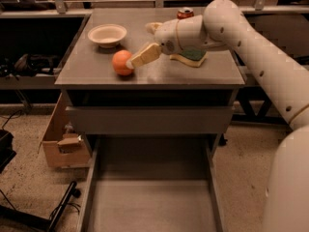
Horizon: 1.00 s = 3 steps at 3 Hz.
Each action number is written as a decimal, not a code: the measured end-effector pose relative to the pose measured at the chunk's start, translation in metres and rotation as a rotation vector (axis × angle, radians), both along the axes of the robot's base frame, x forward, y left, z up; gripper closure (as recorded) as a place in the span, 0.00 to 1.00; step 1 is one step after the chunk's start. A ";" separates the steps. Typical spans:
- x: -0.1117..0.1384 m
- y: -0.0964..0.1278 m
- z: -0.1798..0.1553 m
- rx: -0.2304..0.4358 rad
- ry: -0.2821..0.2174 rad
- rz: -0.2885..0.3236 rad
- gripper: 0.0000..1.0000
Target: Place orange into middle drawer
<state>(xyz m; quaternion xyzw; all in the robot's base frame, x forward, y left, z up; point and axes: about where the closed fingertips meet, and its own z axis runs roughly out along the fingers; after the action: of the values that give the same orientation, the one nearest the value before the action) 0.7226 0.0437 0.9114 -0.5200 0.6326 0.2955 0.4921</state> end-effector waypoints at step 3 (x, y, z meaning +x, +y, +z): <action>-0.005 0.034 -0.050 -0.131 0.060 0.006 0.41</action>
Offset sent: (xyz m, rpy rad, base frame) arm -0.0021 0.0317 -0.0676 -0.1316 0.0820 -0.0122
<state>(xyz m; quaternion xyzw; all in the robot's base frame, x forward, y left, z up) 0.7174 0.0777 0.8613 -0.5439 0.6633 0.2706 0.4370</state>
